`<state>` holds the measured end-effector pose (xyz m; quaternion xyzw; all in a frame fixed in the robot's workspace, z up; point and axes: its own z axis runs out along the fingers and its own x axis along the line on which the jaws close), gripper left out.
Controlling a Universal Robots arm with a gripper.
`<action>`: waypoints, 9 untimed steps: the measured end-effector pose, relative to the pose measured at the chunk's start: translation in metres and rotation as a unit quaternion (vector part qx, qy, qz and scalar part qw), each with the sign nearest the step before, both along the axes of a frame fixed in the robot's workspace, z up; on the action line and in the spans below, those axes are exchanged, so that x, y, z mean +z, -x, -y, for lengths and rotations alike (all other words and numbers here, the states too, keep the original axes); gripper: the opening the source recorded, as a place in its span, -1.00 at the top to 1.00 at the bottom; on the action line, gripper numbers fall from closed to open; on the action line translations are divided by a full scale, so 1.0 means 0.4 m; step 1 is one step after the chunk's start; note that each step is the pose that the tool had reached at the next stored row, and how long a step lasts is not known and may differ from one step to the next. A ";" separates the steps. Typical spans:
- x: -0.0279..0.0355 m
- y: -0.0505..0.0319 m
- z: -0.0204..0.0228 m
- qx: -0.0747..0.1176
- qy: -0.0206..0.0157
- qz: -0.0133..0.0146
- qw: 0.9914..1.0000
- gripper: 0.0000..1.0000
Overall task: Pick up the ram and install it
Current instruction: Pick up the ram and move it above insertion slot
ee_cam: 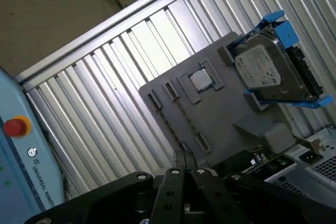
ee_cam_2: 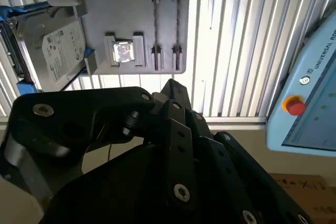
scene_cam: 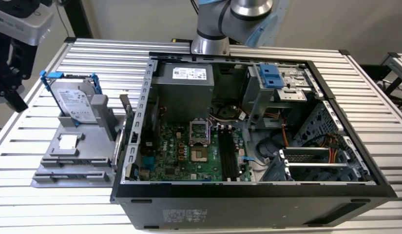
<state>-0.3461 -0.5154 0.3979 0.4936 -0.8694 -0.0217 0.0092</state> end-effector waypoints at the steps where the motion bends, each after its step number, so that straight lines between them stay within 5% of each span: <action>1: -0.001 0.000 0.000 0.009 0.000 0.000 1.000 1.00; 5: -0.004 0.000 0.000 0.043 0.000 0.002 0.999 1.00; 9: -0.009 0.000 0.000 0.075 0.000 0.006 0.997 1.00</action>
